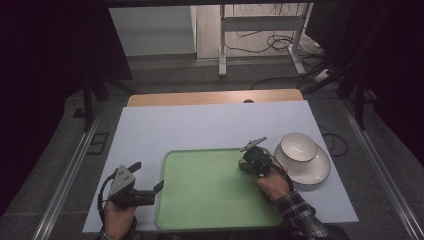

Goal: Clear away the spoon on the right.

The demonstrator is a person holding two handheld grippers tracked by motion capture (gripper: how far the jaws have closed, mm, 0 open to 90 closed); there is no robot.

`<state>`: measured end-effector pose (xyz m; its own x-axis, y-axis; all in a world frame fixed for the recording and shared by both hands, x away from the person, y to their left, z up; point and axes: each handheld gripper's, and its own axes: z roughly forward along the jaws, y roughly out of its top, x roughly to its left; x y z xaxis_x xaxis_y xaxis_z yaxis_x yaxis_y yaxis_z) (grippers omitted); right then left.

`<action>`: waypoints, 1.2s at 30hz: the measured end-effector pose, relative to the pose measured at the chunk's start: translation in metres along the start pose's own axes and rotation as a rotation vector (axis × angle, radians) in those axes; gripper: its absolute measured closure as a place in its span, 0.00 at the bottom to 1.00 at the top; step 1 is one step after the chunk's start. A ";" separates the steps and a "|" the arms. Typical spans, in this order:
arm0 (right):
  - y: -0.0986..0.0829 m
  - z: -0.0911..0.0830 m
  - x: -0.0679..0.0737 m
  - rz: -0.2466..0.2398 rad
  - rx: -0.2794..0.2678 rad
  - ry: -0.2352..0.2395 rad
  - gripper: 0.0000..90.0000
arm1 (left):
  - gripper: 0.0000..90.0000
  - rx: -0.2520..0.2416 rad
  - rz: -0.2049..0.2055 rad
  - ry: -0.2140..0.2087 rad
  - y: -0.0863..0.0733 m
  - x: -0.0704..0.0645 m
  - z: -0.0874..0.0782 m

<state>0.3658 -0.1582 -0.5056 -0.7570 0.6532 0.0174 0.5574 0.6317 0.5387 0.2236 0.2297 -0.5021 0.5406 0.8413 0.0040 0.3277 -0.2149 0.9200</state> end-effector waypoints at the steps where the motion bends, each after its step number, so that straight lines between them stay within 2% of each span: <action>1: 0.000 0.000 -0.001 0.006 0.001 0.001 1.00 | 0.02 0.000 0.000 0.000 0.000 0.000 0.000; 29: -0.017 -0.012 -0.039 0.127 -0.012 -0.058 1.00 | 0.02 0.001 0.002 0.003 0.000 0.000 0.000; 36: -0.020 -0.014 -0.044 0.143 -0.013 -0.064 1.00 | 0.02 0.001 0.002 0.003 0.000 0.000 0.000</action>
<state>0.3835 -0.2055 -0.5048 -0.6469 0.7615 0.0412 0.6529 0.5251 0.5459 0.2235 0.2296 -0.5021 0.5384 0.8426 0.0068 0.3273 -0.2165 0.9198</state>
